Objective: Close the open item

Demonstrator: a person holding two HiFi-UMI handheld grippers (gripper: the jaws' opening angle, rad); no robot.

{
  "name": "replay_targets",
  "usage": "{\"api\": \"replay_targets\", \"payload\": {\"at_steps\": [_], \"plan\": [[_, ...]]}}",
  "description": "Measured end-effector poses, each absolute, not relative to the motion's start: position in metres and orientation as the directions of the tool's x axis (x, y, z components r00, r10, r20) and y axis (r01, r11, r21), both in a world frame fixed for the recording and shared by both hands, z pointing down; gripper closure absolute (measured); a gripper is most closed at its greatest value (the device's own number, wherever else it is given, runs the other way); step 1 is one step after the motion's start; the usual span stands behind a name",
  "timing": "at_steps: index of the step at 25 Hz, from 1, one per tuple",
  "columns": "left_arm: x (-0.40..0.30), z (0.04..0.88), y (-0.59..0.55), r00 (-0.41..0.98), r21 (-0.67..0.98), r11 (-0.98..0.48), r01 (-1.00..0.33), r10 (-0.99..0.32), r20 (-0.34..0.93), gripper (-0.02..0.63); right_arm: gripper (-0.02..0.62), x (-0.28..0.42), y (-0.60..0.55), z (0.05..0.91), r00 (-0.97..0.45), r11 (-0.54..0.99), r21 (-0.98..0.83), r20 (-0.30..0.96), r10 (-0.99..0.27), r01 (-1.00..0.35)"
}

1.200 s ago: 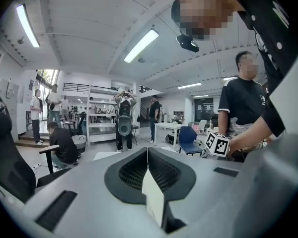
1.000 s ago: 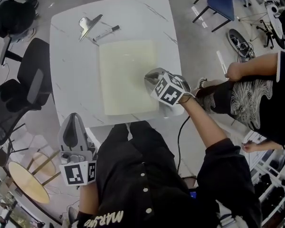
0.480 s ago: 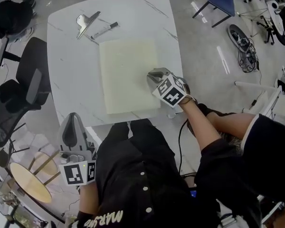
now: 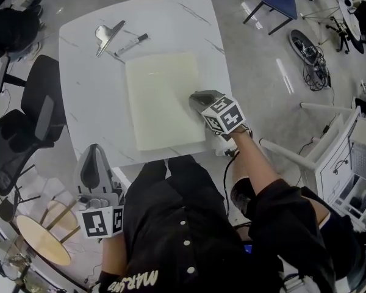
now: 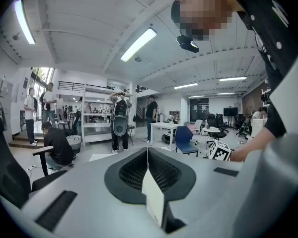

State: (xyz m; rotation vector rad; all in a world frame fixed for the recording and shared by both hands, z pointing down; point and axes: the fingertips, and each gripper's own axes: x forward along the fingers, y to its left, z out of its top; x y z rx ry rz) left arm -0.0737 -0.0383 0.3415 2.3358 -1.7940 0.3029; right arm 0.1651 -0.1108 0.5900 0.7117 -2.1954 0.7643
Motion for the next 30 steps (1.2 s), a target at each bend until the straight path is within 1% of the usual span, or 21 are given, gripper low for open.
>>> {"api": "replay_targets", "payload": {"at_steps": [4,7,11,14,17,20,23,30], "plan": [[-0.077,0.339,-0.043,0.259,0.014,-0.264,-0.964,-0.932,0.255,0.588,0.555,0.168,-0.114,0.574,-0.590,0.692,-0.234,0.735,-0.334,-0.683],[-0.077,0.335,-0.048,0.266,0.010,-0.272,-0.962,-0.934,0.238,0.588,0.555,0.169,-0.123,0.546,-0.597,0.691,-0.187,0.685,-0.419,-0.699],[-0.074,0.325,-0.058,0.289,0.010,-0.293,-0.956,-0.934,0.211,0.588,0.556,0.174,-0.131,0.484,-0.631,0.634,-0.206,0.525,-0.571,-0.745],[-0.072,0.316,-0.065,0.312,0.035,-0.311,-0.950,-0.931,0.191,0.588,0.561,0.188,-0.132,0.433,-0.600,0.558,-0.233,0.407,-0.688,-0.797],[-0.072,0.304,-0.072,0.330,0.051,-0.326,-0.944,-0.931,0.158,0.588,0.563,0.203,-0.129,0.386,-0.553,0.502,-0.234,0.310,-0.773,-0.833],[-0.074,0.290,-0.076,0.341,0.045,-0.338,-0.940,-0.933,0.113,0.588,0.563,0.218,-0.124,0.342,-0.517,0.478,-0.211,0.207,-0.831,-0.853],[-0.078,0.273,-0.080,0.343,0.042,-0.341,-0.939,-0.937,0.063,0.588,0.563,0.236,-0.117,0.302,-0.465,0.448,-0.149,0.113,-0.878,-0.882],[-0.102,0.234,-0.081,0.291,-0.004,-0.291,-0.957,-0.957,-0.015,0.588,0.563,0.277,-0.095,0.234,-0.344,0.347,-0.100,-0.040,-0.938,-0.933]]}}
